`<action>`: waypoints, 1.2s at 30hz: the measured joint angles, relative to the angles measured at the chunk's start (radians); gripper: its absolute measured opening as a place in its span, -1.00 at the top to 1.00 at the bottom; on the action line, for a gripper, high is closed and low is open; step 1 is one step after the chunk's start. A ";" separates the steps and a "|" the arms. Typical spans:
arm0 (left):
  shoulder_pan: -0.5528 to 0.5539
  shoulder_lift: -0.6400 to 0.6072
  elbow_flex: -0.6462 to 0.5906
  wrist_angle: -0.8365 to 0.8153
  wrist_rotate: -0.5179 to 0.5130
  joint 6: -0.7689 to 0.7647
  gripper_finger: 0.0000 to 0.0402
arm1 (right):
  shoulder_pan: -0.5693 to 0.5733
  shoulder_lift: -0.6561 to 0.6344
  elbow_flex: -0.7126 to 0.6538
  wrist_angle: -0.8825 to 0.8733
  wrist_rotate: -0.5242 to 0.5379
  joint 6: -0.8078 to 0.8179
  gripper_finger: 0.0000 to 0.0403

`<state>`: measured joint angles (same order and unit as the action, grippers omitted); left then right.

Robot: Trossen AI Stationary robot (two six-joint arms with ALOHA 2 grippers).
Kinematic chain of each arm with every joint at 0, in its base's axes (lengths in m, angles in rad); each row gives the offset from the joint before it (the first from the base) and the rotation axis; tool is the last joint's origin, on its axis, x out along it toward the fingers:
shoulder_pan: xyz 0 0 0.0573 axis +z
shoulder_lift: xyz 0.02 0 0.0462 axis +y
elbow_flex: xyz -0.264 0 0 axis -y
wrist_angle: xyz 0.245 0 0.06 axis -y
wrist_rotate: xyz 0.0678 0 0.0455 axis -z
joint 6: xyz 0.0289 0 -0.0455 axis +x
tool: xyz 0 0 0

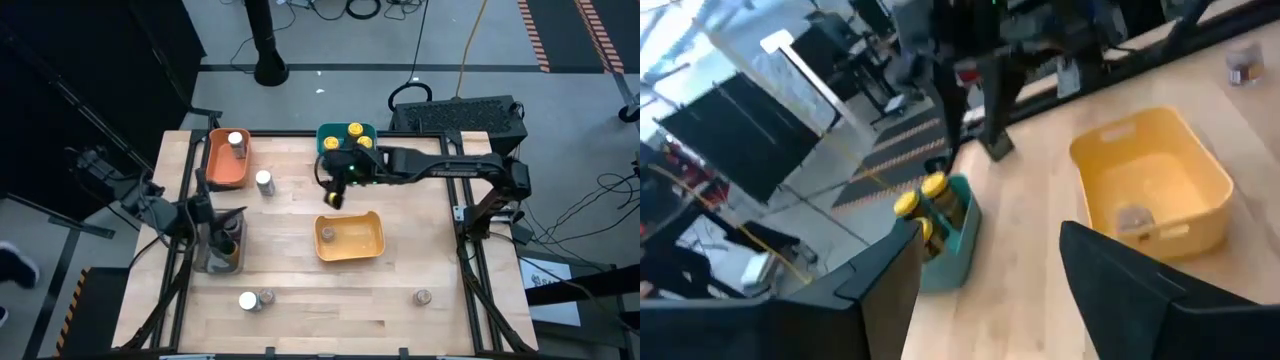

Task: Sort spices by type
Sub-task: Put the top white spice bottle into the orange bin

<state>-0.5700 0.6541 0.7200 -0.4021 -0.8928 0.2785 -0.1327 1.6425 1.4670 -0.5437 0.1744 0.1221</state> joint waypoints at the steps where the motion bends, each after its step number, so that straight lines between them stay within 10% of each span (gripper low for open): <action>1: -0.001 -0.014 0.000 -0.039 0.000 -0.030 -0.21 | 0.005 0.015 0.000 0.077 0.001 -0.039 -0.12; 12: 0.003 -0.123 -0.001 -0.238 0.027 -0.253 -0.21 | 0.002 0.169 0.000 0.523 -0.001 -0.158 -0.12; 21: 0.215 0.061 0.076 -0.114 0.182 -0.166 -0.18 | 0.069 -0.013 0.000 -0.021 0.164 0.012 -0.12; 36: 0.824 0.592 0.462 -0.774 0.830 0.007 -0.01 | 0.169 -0.065 -0.002 -0.333 0.192 0.099 -0.12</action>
<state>0.2541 1.2463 1.1825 -1.1762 -0.0633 0.2851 0.0367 1.5772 1.4654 -0.8766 0.3668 0.2211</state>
